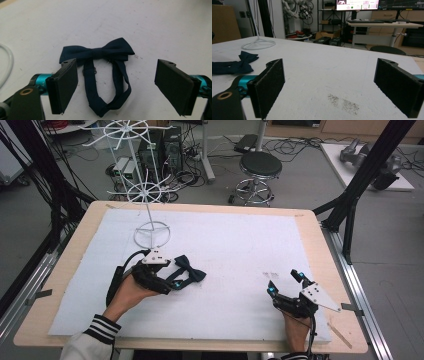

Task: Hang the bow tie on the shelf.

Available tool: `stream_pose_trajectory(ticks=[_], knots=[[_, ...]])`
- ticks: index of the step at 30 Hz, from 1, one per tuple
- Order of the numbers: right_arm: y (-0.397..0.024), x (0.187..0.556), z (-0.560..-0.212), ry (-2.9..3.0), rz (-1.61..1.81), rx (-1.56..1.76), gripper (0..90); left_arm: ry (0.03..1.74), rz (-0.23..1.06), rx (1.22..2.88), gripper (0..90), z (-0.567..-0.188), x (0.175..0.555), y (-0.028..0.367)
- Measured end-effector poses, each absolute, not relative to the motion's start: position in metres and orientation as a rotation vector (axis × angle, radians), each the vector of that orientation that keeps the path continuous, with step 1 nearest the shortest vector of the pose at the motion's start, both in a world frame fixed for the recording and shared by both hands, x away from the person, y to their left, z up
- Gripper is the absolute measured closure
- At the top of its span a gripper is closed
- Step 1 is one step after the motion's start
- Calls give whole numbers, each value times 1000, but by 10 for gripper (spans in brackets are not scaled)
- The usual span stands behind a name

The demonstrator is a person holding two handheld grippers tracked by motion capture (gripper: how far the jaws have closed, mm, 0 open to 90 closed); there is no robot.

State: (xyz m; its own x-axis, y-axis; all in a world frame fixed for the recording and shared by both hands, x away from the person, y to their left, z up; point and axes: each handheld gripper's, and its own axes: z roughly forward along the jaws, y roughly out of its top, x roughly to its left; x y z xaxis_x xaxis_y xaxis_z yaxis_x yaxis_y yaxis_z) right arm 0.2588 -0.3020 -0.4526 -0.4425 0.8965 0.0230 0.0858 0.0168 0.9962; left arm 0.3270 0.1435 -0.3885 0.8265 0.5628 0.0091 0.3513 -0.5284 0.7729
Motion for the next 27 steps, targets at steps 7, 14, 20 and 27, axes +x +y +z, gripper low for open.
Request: stream_pose_trajectory(ticks=[7,14,20,27], knots=[[-302,259,-453,1609,1502,1023,89,659,263,2271,250,-399,334,135],[-302,259,-453,1606,1500,1022,89,629,216,2363,296,-404,337,127],[-302,259,-453,1609,1501,1021,89,628,194,2430,362,-407,342,120],[-302,259,-453,1607,1505,1022,89,634,162,2496,411,-408,346,113]])
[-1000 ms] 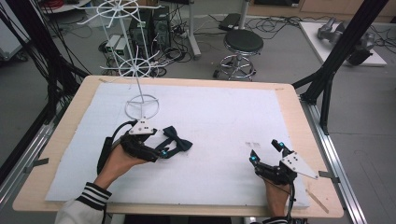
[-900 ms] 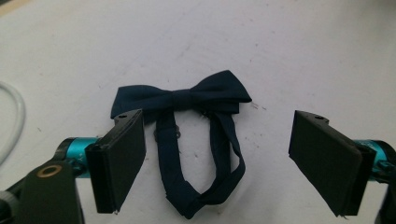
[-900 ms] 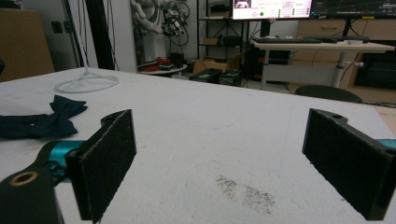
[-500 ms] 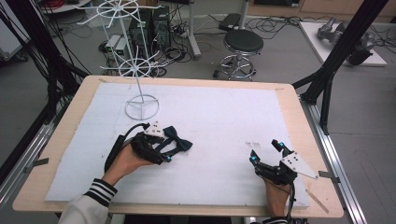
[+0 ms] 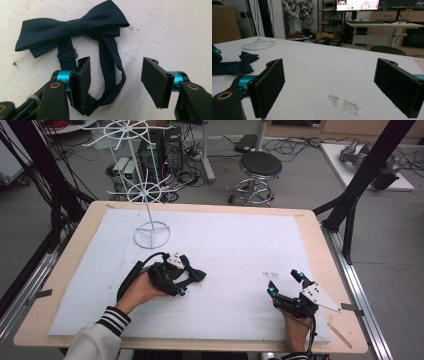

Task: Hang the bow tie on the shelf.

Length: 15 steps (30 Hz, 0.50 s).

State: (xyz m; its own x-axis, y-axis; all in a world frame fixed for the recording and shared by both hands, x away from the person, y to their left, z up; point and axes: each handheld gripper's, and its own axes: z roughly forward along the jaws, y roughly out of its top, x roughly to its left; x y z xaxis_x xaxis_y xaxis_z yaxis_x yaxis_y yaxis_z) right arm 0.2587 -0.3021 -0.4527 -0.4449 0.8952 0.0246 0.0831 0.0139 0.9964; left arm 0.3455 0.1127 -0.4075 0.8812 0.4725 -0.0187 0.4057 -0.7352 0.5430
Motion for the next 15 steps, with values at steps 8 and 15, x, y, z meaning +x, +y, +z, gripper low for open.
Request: stream_pose_trajectory(ticks=[8,15], knots=[[-302,258,-453,1606,1507,1027,89,629,154,2565,447,-409,349,105],[-302,259,-453,1606,1507,1020,88,637,146,2588,532,-409,351,99]])
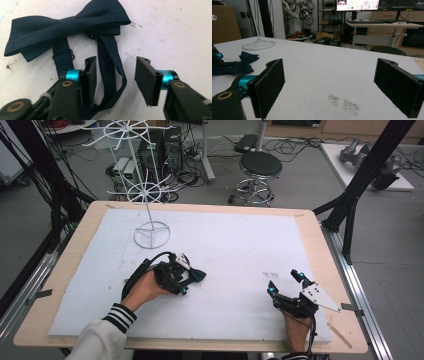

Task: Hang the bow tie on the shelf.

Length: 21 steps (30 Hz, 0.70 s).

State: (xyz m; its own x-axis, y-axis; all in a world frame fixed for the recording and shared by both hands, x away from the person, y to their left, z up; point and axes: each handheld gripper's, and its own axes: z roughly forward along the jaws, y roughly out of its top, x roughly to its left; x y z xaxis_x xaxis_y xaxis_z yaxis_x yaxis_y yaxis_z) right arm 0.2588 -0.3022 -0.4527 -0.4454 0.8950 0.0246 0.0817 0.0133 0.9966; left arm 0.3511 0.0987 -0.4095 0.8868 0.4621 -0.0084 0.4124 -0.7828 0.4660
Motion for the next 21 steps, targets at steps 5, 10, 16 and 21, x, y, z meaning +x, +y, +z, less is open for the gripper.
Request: stream_pose_trajectory(ticks=[5,10,16,21], knots=[[-302,258,-453,1606,1507,1026,88,643,146,2608,588,-411,351,97],[-302,259,-453,1606,1507,1020,88,642,151,2617,706,-412,351,96],[-302,259,-453,1606,1506,1023,88,633,158,2624,775,-414,351,97],[-303,259,-453,1602,1503,1016,88,620,169,2625,843,-414,349,96]])
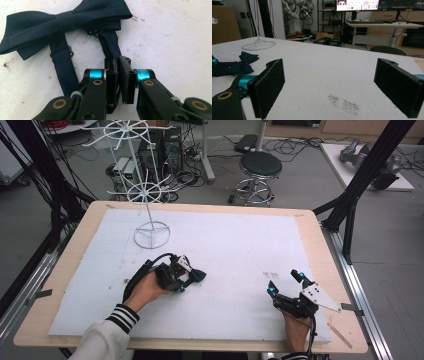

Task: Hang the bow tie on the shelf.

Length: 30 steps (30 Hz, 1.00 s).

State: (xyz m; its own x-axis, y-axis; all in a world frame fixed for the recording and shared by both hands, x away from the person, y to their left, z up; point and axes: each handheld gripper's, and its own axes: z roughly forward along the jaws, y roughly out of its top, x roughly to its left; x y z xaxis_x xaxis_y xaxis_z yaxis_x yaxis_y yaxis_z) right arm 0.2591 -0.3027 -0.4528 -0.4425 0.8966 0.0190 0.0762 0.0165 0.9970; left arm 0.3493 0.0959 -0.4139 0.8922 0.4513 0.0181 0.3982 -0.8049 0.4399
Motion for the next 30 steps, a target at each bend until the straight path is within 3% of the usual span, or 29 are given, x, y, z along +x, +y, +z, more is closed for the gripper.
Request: stream_pose_trajectory(ticks=[8,30], knots=[[-303,259,-453,1599,1505,1019,88,595,211,2591,867,-410,346,98],[-303,259,-453,1601,1502,1016,88,598,434,2169,874,-377,330,139]])
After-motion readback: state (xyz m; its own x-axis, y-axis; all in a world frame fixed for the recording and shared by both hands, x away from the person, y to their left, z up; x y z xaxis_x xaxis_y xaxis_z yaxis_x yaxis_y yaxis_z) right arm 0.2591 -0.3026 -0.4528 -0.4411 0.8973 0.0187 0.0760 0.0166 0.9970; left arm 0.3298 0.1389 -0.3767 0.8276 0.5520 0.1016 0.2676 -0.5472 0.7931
